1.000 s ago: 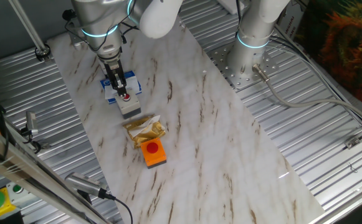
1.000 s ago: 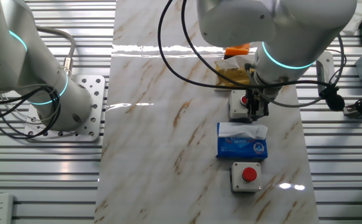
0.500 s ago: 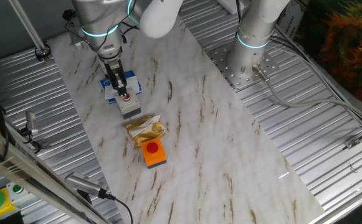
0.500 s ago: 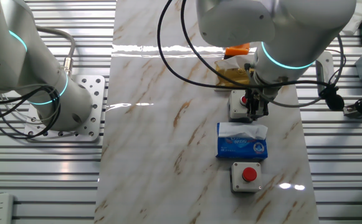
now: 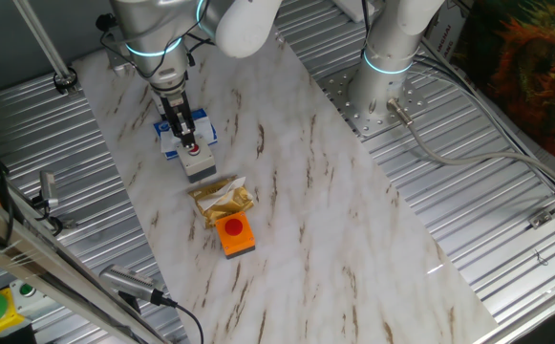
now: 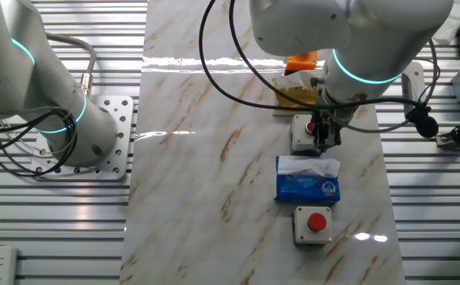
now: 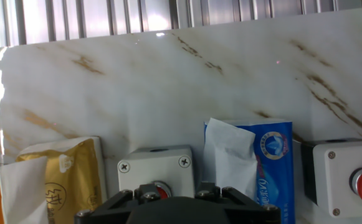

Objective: Press three buttons from left to right in sequence

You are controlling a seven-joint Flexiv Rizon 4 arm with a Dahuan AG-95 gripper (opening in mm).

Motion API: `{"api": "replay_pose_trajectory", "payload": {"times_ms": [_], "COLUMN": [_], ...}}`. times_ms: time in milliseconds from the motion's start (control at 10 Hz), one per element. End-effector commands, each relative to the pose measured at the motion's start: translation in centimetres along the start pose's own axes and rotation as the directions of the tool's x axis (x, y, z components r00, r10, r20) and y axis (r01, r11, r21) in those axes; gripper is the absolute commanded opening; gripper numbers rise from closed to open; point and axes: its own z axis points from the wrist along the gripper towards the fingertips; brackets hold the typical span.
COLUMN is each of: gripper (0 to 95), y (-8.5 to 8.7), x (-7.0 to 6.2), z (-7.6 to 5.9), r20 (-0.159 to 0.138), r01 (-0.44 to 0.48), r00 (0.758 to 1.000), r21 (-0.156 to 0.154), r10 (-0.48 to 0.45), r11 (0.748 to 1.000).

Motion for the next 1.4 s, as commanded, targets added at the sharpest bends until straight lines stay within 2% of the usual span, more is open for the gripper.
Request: {"api": "replay_pose_trajectory", "payload": {"times_ms": [100, 400, 700, 900, 1100, 1400], "gripper": [38.0, 38.0, 38.0, 38.0, 38.0, 38.0], "y": [-0.12, -0.39, 0.08, 0.48, 0.28, 0.22], "x": [0.22, 0.64, 0.66, 0.68, 0.82, 0.9], "z": [-0.13, -0.19, -0.01, 0.28, 0.39, 0.37], "r20": [0.0, 0.002, 0.002, 0.003, 0.007, 0.007], "r01": [0.001, 0.006, 0.001, 0.003, -0.001, 0.003], "r00": [1.0, 1.0, 1.0, 1.0, 1.0, 1.0], "r21": [0.001, 0.002, 0.004, 0.016, 0.004, 0.013], "r10": [-0.001, -0.006, -0.001, -0.003, 0.001, -0.003], "r11": [1.0, 1.0, 1.0, 1.0, 1.0, 1.0]}}
